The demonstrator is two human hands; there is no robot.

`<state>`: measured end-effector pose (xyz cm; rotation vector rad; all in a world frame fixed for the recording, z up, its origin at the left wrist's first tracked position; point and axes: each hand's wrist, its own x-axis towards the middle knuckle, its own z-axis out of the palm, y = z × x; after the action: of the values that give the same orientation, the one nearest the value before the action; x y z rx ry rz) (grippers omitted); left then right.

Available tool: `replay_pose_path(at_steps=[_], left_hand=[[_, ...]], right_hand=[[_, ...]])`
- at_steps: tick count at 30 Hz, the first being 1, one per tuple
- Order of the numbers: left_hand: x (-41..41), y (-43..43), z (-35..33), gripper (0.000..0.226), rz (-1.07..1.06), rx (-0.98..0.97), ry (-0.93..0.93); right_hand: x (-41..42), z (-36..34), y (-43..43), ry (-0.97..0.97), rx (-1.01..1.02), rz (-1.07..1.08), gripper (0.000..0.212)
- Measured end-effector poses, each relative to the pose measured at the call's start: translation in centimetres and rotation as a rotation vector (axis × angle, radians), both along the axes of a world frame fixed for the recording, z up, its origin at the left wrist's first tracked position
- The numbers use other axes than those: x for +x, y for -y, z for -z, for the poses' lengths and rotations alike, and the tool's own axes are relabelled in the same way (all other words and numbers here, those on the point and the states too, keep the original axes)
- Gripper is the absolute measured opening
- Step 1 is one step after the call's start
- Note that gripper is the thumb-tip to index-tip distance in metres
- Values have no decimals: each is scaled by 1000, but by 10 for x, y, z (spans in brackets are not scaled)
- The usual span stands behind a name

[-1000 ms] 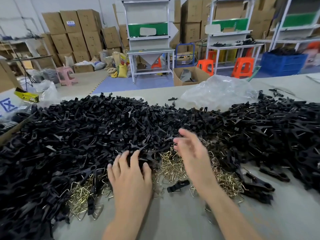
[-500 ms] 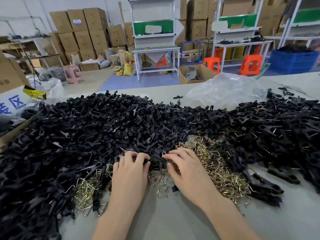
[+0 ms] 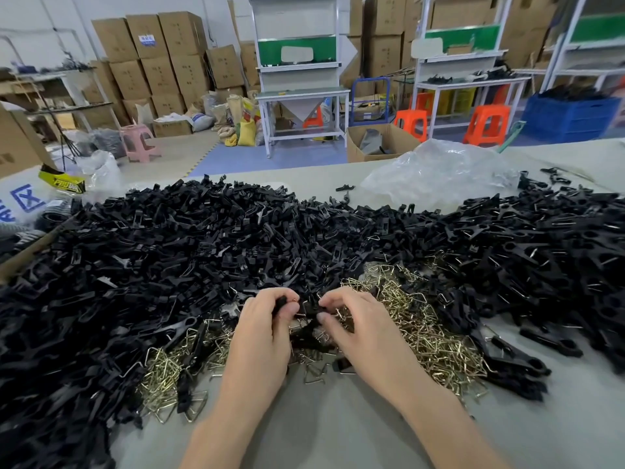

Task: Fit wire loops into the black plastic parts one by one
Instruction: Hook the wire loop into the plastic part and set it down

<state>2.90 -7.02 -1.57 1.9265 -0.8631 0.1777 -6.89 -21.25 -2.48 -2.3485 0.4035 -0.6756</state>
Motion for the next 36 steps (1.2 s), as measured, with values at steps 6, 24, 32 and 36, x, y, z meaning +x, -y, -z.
replay_pose_path(at_steps=[6, 24, 32, 36], left_hand=[[-1, 0, 2, 16, 50, 59, -55], [-8, 1, -2, 33, 87, -214, -234], [-21, 14, -3, 24, 177, -298, -366], [-24, 16, -5, 23, 170, -377, -368]], right_hand=[[-7, -15, -4, 128, 319, -83, 24], [-6, -26, 6, 393, 974, -53, 18], [-5, -38, 12, 538, 1507, -144, 14], [-9, -36, 15, 563, 1595, -143, 13]])
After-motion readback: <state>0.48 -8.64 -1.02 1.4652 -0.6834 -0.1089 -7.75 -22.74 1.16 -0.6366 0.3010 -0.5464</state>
